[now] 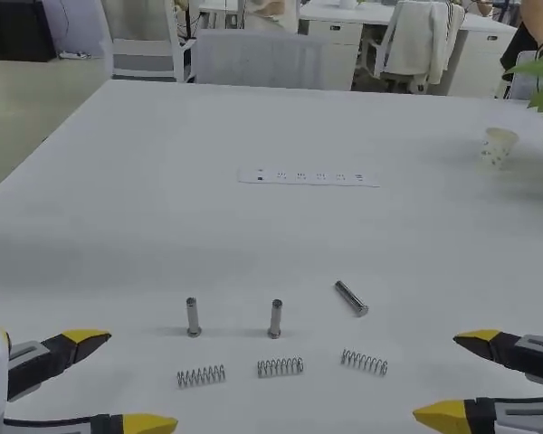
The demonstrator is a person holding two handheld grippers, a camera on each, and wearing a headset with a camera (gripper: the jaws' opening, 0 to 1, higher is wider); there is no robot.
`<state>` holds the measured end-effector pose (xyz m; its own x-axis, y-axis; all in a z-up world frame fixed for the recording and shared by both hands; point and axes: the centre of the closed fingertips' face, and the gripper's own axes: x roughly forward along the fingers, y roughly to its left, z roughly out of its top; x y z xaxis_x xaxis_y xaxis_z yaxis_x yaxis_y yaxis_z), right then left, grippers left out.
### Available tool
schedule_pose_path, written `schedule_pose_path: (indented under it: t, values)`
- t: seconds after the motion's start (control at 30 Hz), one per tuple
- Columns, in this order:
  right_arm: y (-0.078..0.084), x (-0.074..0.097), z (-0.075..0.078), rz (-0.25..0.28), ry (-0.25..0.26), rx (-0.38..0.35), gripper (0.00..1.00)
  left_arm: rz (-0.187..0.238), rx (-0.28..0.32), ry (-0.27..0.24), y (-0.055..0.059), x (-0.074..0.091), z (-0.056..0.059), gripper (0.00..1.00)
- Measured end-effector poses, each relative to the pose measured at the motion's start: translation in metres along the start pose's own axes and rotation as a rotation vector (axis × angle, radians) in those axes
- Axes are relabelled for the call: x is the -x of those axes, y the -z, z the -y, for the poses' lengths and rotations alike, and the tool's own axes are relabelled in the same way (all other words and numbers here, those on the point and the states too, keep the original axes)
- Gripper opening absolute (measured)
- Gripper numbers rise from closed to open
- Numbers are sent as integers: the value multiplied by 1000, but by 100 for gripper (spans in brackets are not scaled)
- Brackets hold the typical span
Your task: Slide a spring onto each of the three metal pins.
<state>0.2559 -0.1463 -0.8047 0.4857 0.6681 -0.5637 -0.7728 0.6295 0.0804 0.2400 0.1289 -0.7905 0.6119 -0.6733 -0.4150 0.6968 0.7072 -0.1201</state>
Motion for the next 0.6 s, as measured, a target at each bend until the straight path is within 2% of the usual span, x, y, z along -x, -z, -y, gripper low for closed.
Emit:
schedule_pose_path:
  t: [0.6]
  values:
    - [-1,-2,6,-8,5,1,73,-2,-3,2,-1,-1,1,77]
